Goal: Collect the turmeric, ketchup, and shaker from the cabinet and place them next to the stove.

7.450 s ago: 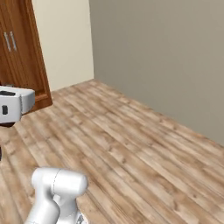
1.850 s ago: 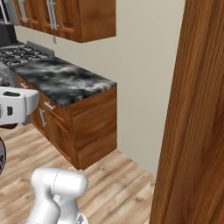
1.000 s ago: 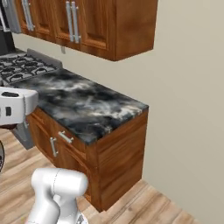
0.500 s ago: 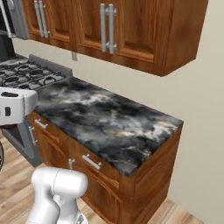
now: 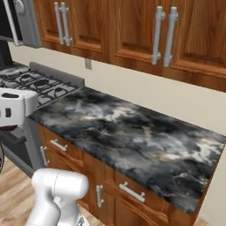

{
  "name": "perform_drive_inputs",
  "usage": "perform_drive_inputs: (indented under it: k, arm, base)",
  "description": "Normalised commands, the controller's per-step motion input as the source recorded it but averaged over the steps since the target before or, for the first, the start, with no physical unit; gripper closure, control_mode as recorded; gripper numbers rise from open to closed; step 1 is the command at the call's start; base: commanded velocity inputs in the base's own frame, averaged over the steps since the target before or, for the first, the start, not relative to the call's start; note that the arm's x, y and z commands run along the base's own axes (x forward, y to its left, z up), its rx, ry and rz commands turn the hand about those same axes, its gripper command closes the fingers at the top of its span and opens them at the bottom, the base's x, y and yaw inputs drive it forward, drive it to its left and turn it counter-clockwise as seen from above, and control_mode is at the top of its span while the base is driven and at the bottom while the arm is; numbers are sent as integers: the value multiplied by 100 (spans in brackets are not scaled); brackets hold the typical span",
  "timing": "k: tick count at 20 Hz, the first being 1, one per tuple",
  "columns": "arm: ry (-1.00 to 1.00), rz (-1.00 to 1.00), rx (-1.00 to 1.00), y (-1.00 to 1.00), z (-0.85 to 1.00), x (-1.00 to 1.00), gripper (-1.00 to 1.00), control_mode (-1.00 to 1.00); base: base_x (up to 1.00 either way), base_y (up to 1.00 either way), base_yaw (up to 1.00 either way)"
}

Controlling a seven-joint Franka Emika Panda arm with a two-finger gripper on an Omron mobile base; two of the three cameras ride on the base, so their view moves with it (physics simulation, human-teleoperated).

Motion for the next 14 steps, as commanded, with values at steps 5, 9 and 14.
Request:
perform_drive_inputs:
  k: [5, 9, 14]
  arm:
    - [0, 0, 0, 0, 0, 0, 100, 100]
    - [0, 0, 0, 0, 0, 0, 100, 100]
    - [0, 0, 0, 0, 0, 0, 100, 100]
  base:
    - [36, 94, -27]
    - [25, 94, -30]
    - [14, 89, -31]
